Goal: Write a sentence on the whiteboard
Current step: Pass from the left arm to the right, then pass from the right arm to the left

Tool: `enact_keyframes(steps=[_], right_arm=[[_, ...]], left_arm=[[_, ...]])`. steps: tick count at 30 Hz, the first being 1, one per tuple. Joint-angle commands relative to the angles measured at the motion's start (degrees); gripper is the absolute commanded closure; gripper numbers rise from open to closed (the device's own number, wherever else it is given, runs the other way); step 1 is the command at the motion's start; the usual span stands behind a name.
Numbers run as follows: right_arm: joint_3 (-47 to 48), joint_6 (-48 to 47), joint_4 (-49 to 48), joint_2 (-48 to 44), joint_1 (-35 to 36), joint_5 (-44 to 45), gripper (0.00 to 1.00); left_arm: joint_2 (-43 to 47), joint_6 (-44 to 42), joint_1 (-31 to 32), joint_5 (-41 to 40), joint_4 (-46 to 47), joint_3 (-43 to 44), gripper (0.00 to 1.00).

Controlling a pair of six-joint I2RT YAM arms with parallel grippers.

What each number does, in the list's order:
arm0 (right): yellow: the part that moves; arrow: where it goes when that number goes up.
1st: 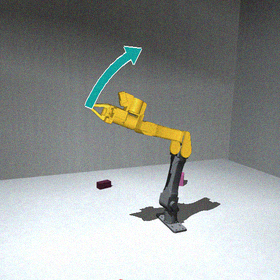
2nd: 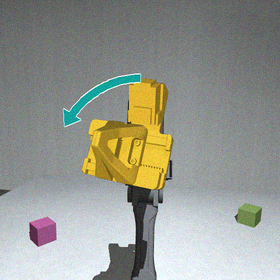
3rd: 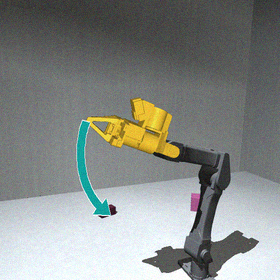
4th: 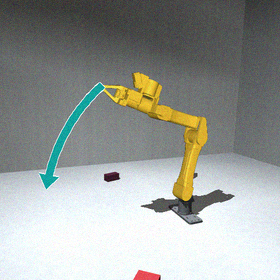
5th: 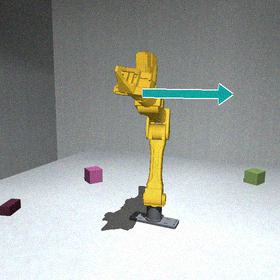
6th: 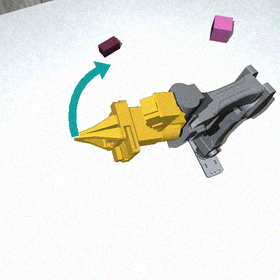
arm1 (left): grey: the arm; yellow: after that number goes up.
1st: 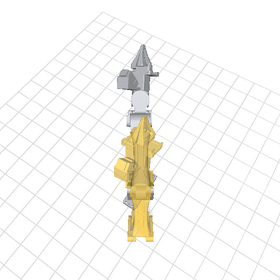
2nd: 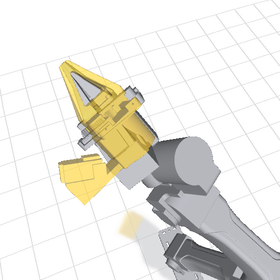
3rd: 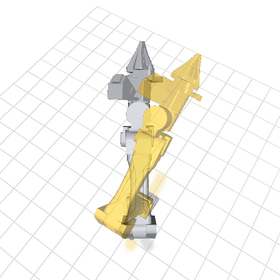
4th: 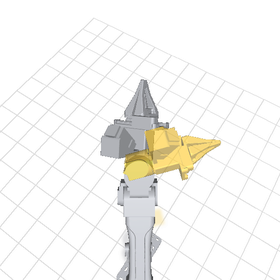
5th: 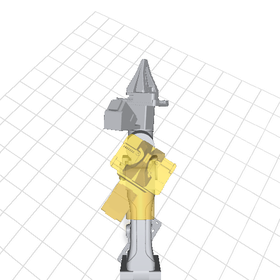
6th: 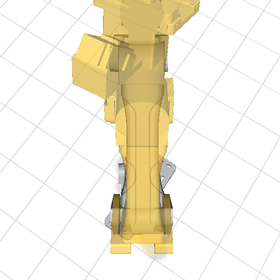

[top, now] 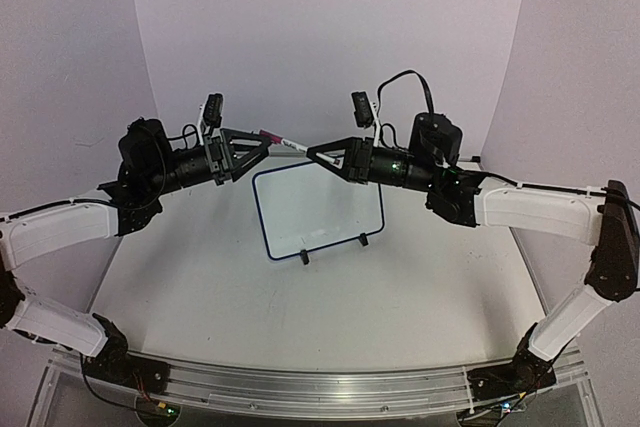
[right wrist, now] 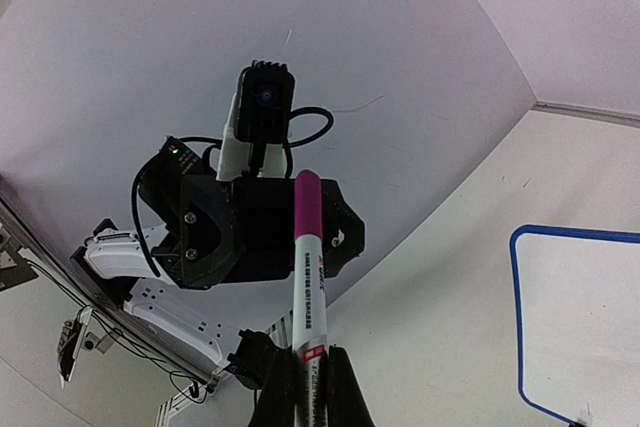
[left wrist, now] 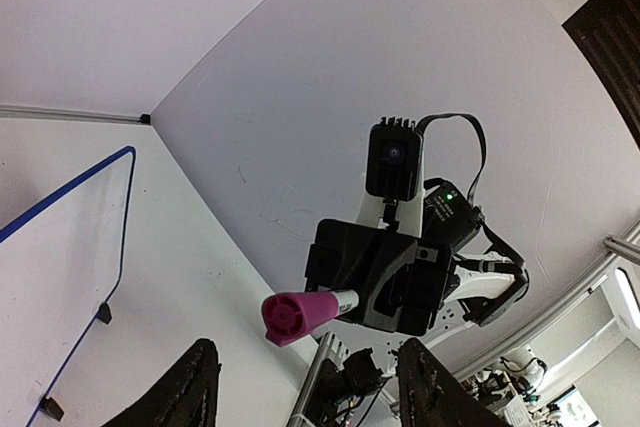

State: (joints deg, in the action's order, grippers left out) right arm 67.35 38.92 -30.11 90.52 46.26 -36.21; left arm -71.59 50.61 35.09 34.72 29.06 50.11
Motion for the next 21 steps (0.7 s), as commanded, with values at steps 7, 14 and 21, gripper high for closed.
enact_keyframes(steps=[7,14,21], right_arm=[[0.93,-1.23,1.07,-1.44,0.08,-2.53,1.00],[1.55,-2.26,3.35,-1.40,0.10,-3.67,1.00],[2.01,-2.75,3.92,-1.15,0.14,-4.09,1.00]], left_arm=[[1.81,-3.17,0.08,-1.60,-0.90,2.90,0.37],[-0.20,-1.61,0.06,-1.08,0.94,3.39,0.48],[-1.89,-0.16,0.06,0.59,2.31,3.80,0.74]])
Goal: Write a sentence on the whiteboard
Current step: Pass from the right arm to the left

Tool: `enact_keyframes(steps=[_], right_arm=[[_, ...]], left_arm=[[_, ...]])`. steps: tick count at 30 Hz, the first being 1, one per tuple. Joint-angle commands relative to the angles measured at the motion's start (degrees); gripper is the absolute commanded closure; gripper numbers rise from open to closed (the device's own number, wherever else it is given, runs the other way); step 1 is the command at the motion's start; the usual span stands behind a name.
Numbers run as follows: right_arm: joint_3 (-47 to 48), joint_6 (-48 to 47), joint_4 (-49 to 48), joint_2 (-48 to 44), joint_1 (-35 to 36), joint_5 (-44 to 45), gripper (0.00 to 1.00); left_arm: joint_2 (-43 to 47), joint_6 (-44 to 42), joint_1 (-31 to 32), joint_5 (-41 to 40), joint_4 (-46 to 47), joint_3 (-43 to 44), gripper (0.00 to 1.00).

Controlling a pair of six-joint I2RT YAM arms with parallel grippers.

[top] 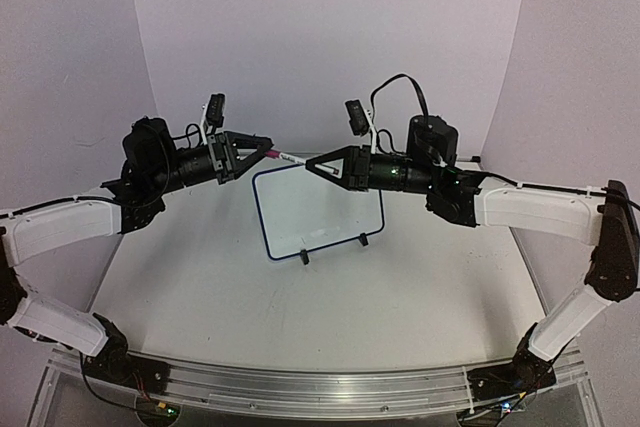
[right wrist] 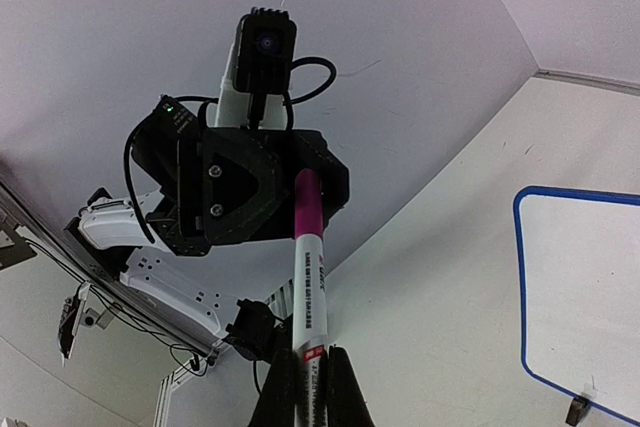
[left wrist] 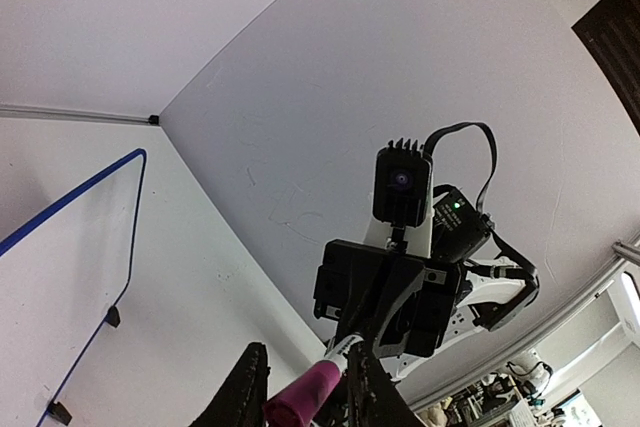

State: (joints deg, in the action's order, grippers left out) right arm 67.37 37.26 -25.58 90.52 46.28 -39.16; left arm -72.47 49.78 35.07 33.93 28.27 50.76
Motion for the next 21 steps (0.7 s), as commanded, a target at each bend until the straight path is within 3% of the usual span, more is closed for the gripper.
enact_keyframes(steps=[1,5,6,14,21], right_arm=[[2.10,-1.14,-0.54,-1.09,0.08,-1.10,1.00],[2.40,-1.21,-0.59,-0.58,0.06,-1.09,1.00],[2.47,-1.14,-0.58,-0.49,-0.01,-1.05,1.00],[4.56,-1.31,-1.07,1.03,0.12,-1.36,0.72],[6.28,-0.42,-3.35,3.00,0.95,-1.27,0.67]], left_arm=[[-1.27,0.81,0.09,1.75,3.10,3.14,0.76],[-1.75,1.16,0.09,1.95,2.75,2.93,0.98],[-1.79,1.31,0.09,1.93,2.64,2.86,1.00],[-1.72,2.10,0.42,2.06,3.58,2.57,1.00],[-1.76,2.53,0.54,1.07,5.82,1.82,1.00]])
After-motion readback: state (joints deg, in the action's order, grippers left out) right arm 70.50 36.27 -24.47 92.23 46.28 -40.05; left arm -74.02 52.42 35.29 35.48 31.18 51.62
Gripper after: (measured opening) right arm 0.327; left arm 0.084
